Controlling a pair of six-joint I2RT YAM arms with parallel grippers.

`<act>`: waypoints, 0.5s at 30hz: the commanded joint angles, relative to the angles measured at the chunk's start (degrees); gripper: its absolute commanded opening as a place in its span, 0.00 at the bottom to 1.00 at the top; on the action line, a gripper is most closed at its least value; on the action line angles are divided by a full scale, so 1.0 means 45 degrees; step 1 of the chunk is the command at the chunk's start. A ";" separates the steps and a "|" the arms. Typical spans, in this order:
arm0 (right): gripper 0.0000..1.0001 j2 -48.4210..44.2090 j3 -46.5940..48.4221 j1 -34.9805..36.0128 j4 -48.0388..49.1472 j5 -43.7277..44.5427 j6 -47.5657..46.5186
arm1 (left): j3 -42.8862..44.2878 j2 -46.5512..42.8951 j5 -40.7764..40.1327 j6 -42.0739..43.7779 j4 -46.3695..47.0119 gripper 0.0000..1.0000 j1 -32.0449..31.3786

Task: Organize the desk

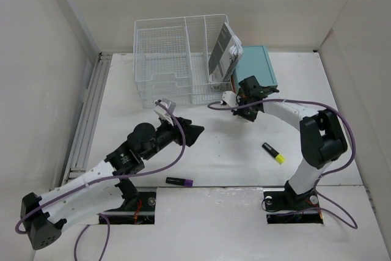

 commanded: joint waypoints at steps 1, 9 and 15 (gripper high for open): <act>0.05 0.0054 0.0836 0.0182 0.1959 0.2139 0.1151 | -0.0213 -0.0590 -0.0083 -0.0444 -0.0128 0.59 -0.0068; 0.05 0.0464 0.0602 0.0709 0.4069 0.4930 0.1328 | -0.0330 -0.0709 -0.0083 -0.0562 -0.0129 0.62 -0.0068; 0.07 0.0815 0.0037 0.1060 0.5826 0.6804 0.0510 | -0.0565 -0.0826 0.0033 -0.0562 -0.0129 0.62 -0.0068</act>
